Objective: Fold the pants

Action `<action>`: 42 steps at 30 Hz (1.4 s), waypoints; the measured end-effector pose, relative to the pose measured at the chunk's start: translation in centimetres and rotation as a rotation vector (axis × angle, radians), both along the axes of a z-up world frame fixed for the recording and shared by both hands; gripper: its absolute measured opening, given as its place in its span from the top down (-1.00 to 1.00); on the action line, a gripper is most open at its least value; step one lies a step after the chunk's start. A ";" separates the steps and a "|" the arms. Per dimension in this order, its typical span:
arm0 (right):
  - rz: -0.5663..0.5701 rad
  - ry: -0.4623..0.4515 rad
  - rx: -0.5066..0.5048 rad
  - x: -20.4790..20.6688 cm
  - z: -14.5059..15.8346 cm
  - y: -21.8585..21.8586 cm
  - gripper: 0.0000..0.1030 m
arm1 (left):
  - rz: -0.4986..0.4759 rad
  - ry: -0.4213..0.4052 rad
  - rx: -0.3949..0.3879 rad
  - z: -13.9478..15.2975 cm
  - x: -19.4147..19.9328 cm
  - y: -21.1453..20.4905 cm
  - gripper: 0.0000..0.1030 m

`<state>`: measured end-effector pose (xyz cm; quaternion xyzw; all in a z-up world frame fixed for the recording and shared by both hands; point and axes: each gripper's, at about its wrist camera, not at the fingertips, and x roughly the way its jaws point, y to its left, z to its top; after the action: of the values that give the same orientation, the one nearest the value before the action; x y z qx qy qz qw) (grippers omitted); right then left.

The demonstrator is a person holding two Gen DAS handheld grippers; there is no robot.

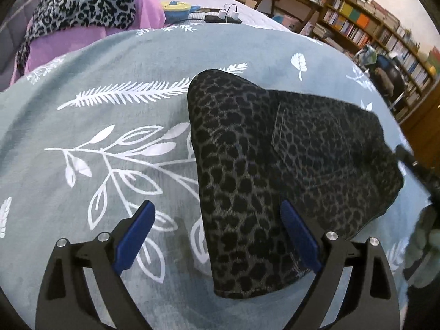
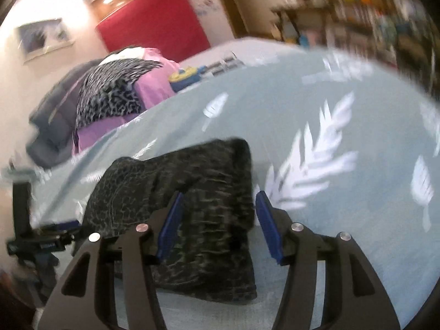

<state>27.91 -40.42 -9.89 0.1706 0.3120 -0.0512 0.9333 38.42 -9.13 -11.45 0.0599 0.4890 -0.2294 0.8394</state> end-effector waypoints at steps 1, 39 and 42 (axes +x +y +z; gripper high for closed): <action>0.016 -0.007 -0.047 0.0 0.3 0.9 -0.09 | 0.002 -0.005 0.009 -0.4 -0.3 -0.1 -0.78; 0.067 0.183 -0.144 -1.1 -6.4 1.9 -0.05 | -0.001 -0.108 0.145 -3.0 -4.6 -1.7 -0.89; 0.058 0.177 -0.154 -1.3 -6.3 2.1 -0.05 | 0.005 -0.123 0.153 -2.9 -4.6 -1.6 -0.89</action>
<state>26.59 -38.28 -16.22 0.0841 0.3931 -0.0627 0.9135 33.80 -10.71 -14.35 0.1367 0.4526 -0.1854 0.8615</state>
